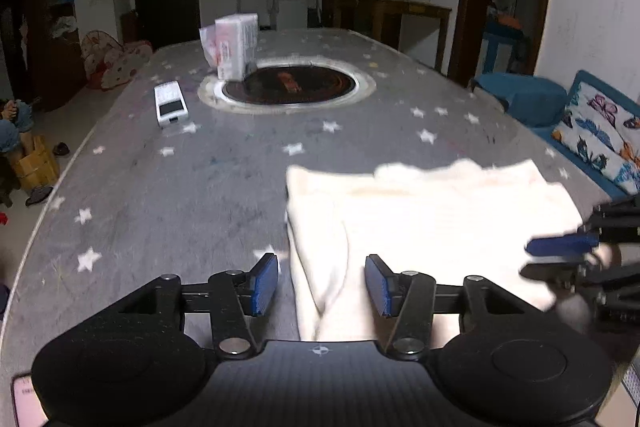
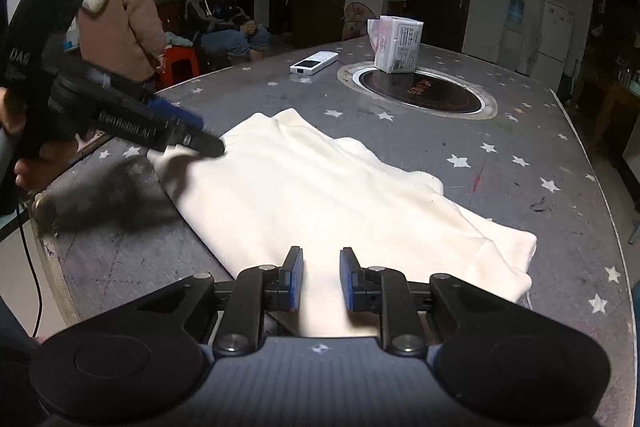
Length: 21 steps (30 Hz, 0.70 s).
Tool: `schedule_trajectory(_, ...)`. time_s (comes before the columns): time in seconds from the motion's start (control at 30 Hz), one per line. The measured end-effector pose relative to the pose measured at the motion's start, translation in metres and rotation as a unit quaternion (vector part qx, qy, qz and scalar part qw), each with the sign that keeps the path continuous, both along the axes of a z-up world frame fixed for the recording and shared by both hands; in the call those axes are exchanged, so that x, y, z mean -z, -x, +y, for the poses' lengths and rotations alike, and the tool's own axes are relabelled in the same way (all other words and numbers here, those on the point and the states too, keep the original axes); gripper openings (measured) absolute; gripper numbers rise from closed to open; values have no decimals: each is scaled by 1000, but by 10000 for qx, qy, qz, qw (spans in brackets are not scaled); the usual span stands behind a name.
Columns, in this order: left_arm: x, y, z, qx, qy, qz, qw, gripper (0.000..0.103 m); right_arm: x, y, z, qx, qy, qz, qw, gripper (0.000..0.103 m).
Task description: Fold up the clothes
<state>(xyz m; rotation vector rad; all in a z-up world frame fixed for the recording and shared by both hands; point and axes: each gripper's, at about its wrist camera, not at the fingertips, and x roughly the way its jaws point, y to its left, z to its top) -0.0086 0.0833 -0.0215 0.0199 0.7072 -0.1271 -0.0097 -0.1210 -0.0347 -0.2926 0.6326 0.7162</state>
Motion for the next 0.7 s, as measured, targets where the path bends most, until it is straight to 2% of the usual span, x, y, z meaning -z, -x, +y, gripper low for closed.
schedule_trajectory(0.2,6,-2,4,-134,210,247,9994,52,-12,9,4,-130,-46,-197,9997,19)
schedule_trajectory(0.37,9,-3,3,-192,239,402,9987,51,-1,5,3,-92,9,-72,9999,22)
schedule_trajectory(0.5,8,-4,3,-235,360,525,9977,44,0,0,-2,-9,-52,34,10000,27)
schedule_trajectory(0.7,6,1,-3,-241,288,599,9975,44,1,-4,-8,-29,-39,114,9999,28)
